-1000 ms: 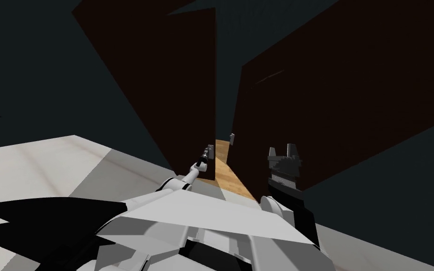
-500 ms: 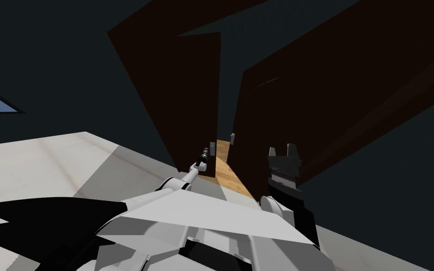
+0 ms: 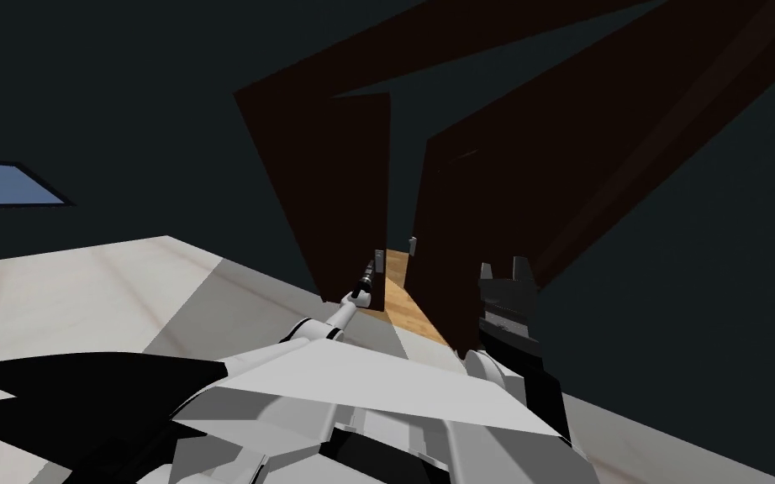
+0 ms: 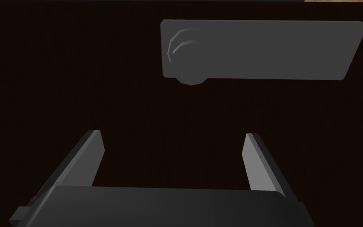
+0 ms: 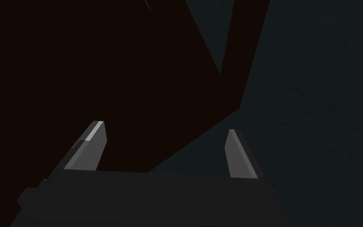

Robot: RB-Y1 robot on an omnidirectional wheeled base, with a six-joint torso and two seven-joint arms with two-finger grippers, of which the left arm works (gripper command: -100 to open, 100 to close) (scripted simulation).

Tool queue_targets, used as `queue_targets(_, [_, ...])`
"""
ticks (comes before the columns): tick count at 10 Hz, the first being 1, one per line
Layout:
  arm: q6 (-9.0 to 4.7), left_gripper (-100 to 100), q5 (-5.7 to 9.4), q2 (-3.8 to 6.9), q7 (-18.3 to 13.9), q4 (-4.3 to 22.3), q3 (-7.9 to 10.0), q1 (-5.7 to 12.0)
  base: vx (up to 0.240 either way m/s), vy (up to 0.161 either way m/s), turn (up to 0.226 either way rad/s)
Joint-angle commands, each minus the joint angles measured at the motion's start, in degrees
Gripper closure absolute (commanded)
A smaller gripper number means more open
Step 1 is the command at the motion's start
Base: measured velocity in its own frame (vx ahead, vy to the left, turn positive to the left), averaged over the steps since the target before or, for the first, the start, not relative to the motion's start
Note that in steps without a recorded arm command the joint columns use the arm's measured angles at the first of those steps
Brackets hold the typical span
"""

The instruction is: Push the door open

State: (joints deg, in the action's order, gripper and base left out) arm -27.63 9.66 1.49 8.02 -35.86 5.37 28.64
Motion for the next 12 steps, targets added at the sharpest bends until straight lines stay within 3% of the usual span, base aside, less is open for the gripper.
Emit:
queue_targets(1, [-0.26,-100,0.03,0.81,0.0,0.1,0.11,-0.1,0.067,-0.002,-0.029])
queue_targets(5, [-0.81,-100,0.1,1.43,0.1,0.2,0.36,-0.33,0.19,-0.01,-0.021])
queue_targets(8, [-1.37,-100,0.17,0.76,0.2,0.3,0.61,-0.55,0.216,0.011,-0.03])
queue_targets(9, [-1.15,-100,0.16,0.99,0.2,0.1,0.56,-0.53,0.092,-0.006,-0.002])
queue_targets(10, [-1.15,100,0.16,0.99,0.2,0.1,0.56,-0.53,-0.011,0.002,0.005])
queue_targets(12, [-1.15,100,0.16,0.99,0.2,0.1,0.56,-0.53,-0.029,0.003,-0.003])
